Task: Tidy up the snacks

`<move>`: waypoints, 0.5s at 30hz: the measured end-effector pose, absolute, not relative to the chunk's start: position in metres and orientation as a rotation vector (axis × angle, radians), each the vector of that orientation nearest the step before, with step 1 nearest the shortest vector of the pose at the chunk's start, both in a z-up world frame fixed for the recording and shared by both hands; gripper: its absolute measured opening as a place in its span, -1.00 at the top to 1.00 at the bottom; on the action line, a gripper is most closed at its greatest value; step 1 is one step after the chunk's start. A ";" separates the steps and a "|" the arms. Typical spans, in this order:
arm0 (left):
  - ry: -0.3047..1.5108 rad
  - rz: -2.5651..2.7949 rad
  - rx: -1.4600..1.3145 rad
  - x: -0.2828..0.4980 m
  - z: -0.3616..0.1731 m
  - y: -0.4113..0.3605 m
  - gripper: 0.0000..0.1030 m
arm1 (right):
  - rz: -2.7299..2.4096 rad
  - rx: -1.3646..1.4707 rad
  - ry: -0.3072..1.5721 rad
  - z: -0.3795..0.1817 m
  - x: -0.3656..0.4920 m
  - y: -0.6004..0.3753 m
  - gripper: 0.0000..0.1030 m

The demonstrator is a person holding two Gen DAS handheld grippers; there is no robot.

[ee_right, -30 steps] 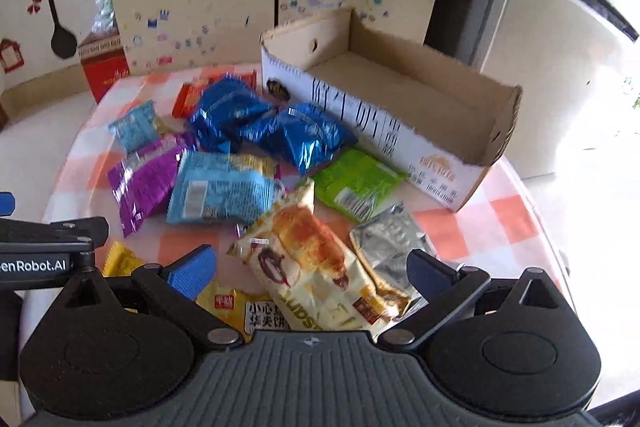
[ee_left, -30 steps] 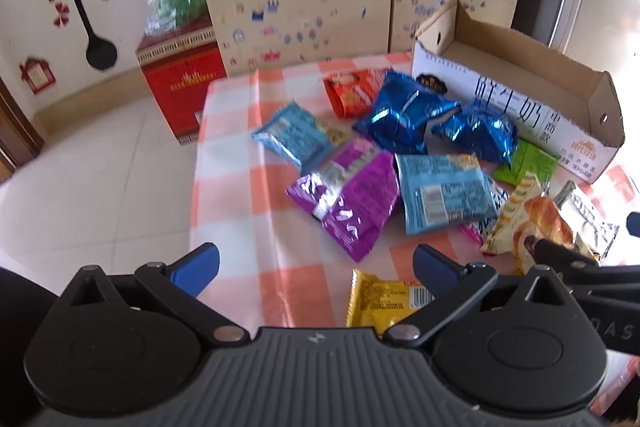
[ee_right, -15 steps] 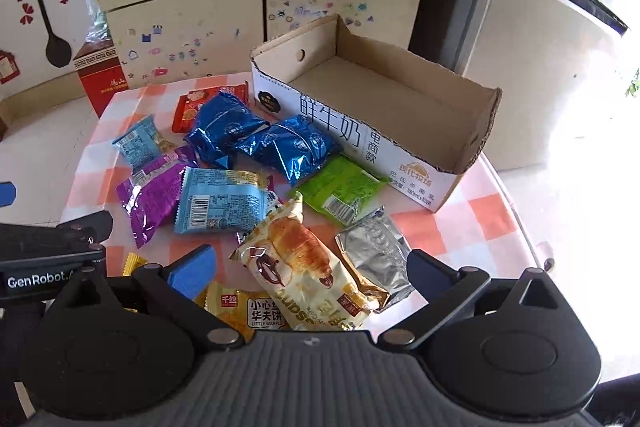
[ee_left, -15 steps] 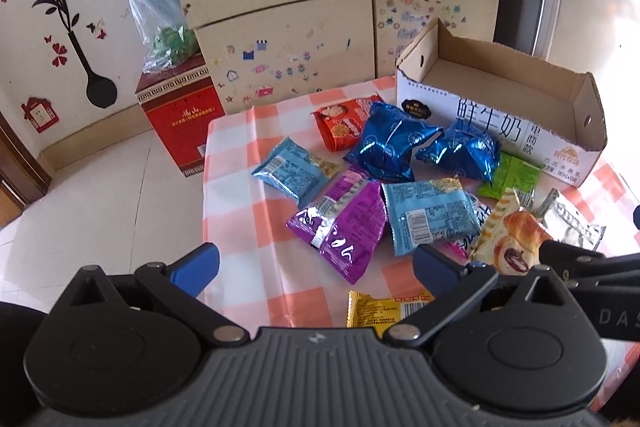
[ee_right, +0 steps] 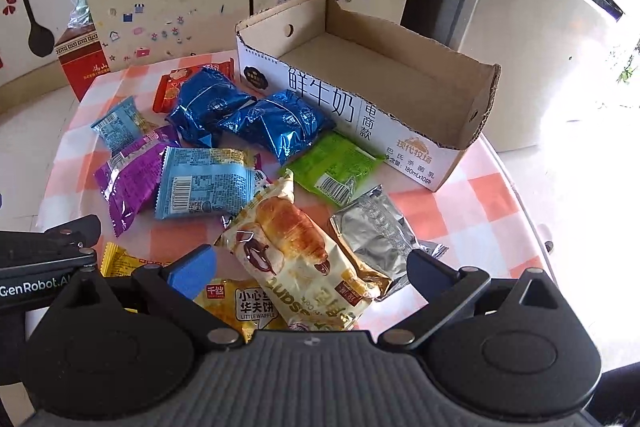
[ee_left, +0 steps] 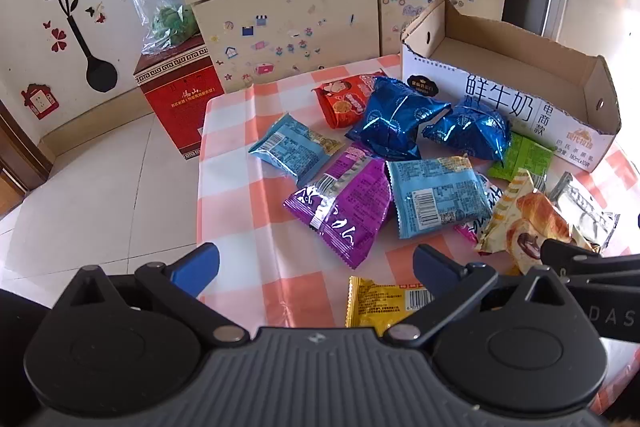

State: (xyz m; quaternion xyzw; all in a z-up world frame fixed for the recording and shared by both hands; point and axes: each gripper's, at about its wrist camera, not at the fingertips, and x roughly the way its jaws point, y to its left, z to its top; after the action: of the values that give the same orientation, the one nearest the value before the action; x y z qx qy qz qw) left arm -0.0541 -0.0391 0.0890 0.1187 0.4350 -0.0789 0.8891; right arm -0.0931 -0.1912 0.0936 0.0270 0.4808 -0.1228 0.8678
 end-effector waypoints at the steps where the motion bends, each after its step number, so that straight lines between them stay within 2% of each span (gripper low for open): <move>1: 0.903 -0.164 0.246 -0.054 0.089 -0.039 -0.99 | -0.257 0.057 1.006 0.093 -0.093 -0.191 -1.00; 15: 0.890 -0.147 0.257 -0.056 0.089 -0.039 -0.97 | -0.258 0.036 1.006 0.091 -0.093 -0.188 -1.00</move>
State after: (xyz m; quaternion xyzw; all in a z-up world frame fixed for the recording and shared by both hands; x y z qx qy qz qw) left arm -0.0561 -0.0388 0.0894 0.1238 0.4289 -0.0708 0.8920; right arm -0.0930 -0.1881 0.0905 0.0172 0.4807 -0.1234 0.8680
